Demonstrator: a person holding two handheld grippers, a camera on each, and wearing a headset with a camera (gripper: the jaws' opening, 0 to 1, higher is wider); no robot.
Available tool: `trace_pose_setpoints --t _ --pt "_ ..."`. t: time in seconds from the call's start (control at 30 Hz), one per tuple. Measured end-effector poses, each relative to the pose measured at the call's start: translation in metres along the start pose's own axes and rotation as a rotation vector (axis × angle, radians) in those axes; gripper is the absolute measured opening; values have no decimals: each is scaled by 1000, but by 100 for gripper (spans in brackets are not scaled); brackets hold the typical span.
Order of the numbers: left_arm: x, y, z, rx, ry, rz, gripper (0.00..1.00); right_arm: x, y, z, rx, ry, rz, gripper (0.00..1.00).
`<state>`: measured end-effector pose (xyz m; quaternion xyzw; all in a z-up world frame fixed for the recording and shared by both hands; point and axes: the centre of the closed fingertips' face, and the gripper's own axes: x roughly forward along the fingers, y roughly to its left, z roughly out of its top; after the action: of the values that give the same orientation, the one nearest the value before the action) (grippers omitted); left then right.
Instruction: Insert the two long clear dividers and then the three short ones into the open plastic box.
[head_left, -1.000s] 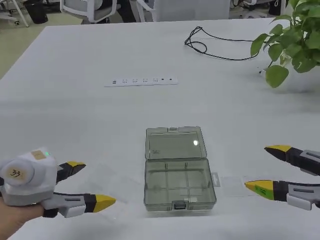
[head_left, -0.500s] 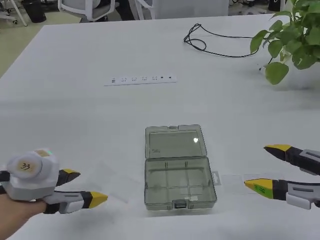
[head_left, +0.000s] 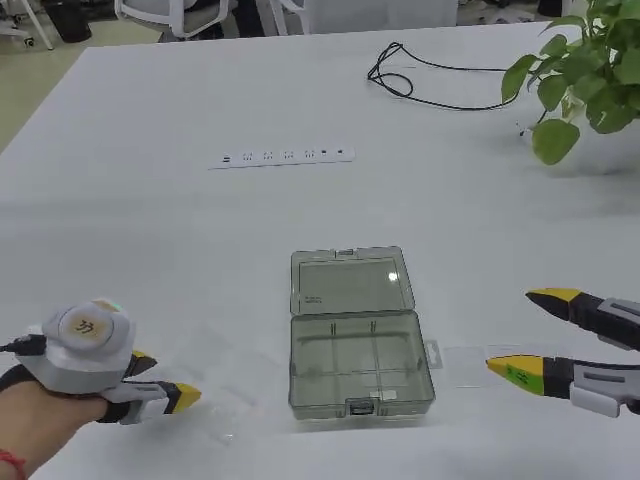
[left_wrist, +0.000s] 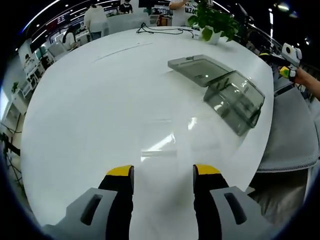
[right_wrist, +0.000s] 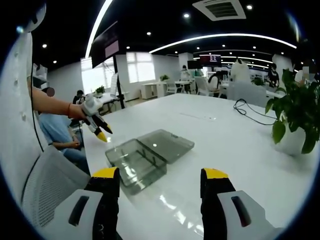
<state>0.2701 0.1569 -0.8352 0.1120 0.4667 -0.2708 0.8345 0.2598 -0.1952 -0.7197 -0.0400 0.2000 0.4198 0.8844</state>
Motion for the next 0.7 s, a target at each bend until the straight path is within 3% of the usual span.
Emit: trace_pose_setpoints --t 0.4,0.7 --pt "10 1 -9 15 85 31 42 0 0 1 2 -4 -3 66" --pt "11 4 -8 25 120 61 37 0 -1 1 5 -7 -8 66"
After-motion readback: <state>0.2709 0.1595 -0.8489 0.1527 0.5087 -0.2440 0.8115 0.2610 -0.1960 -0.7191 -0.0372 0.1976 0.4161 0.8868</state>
